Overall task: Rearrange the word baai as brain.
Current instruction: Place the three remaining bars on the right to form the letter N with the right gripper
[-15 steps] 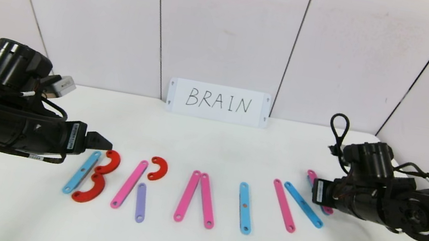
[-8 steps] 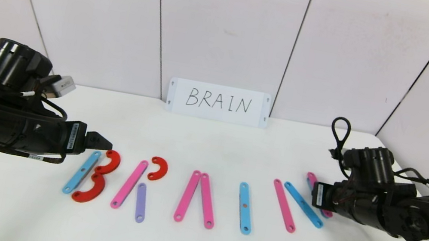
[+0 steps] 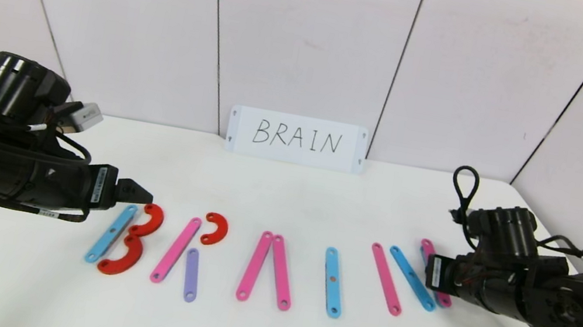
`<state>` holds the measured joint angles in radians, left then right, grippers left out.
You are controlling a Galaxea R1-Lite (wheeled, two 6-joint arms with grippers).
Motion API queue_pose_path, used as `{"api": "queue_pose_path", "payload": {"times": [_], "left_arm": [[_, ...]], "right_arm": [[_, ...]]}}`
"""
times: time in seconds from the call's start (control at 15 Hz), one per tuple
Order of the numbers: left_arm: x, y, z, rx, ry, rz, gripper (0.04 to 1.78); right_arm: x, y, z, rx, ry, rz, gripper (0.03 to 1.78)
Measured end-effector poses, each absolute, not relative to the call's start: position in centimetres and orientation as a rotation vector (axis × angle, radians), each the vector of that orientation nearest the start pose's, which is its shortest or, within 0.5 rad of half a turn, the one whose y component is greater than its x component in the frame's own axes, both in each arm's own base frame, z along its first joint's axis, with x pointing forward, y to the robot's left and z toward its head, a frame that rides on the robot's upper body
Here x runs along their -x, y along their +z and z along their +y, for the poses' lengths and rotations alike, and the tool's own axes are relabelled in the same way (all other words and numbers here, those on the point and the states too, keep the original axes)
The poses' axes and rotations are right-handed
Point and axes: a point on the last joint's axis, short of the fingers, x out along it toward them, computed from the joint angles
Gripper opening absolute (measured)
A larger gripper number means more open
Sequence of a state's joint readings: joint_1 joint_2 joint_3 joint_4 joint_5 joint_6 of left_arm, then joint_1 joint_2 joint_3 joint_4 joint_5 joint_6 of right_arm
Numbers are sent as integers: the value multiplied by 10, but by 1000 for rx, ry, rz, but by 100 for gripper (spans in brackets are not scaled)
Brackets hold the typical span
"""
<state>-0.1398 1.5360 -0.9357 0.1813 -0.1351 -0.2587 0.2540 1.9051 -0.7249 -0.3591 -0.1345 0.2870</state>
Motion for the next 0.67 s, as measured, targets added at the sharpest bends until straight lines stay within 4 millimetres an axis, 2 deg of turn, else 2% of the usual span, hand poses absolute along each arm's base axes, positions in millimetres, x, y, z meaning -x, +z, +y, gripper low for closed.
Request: {"api": "queue_pose_path", "payload": {"times": [0.4, 0.53, 0.67], "left_arm": [[-246, 191, -38, 242, -158, 814, 174], [-246, 191, -38, 241, -158, 813, 174], [-245, 192, -38, 242, -160, 812, 174]], "right_arm": [[-294, 76, 73, -112, -4, 815, 35], [-293, 77, 73, -113, -4, 811, 48], [-292, 78, 73, -113, -4, 809, 73]]}}
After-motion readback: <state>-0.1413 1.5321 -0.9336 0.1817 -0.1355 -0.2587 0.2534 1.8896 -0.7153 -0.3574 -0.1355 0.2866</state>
